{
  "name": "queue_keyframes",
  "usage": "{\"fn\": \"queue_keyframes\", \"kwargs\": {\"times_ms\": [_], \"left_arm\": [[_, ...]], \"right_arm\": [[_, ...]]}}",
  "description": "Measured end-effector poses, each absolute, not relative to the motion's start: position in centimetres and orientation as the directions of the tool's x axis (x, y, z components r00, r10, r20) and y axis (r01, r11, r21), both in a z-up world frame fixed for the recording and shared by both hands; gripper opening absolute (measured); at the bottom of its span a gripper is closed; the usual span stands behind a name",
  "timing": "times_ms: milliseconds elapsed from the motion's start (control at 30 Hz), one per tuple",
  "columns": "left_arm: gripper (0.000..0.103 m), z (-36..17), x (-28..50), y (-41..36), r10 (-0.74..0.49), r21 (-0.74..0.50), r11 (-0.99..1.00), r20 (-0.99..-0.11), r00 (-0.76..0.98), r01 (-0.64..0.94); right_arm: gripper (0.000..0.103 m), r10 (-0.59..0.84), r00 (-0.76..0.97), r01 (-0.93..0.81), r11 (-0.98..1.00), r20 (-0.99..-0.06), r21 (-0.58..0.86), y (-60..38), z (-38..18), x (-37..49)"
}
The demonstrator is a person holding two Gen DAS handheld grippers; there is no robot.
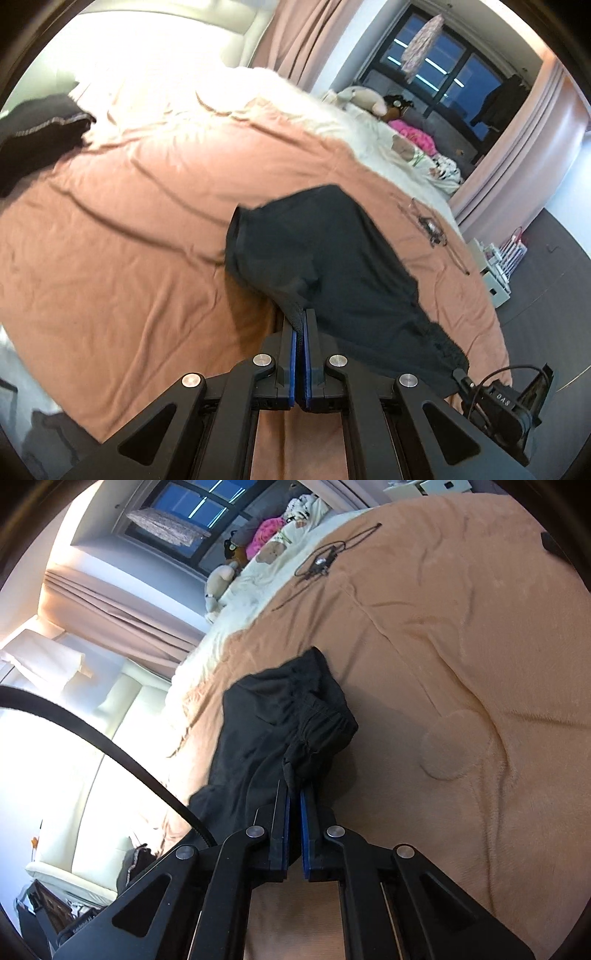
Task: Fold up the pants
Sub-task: 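Grasp the pant leg hem with left tool while right tool grasps the waistband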
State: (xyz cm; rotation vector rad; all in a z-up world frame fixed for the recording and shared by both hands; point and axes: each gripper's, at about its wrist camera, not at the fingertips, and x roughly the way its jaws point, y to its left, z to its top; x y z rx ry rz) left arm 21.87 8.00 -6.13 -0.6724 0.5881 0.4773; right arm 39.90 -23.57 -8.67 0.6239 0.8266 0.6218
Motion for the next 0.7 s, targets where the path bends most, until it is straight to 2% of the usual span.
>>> {"fn": "queue_keyframes", "kwargs": {"times_ms": [700], "left_arm": [[0.003, 0.2, 31.7, 12.7, 0.194, -0.382, 0.771, -0.621, 0.760, -0.509]], "right_arm": [[0.002, 0.724, 0.541, -0.195, 0.603, -0.427, 0.774, -21.0, -5.7, 44.3]]}}
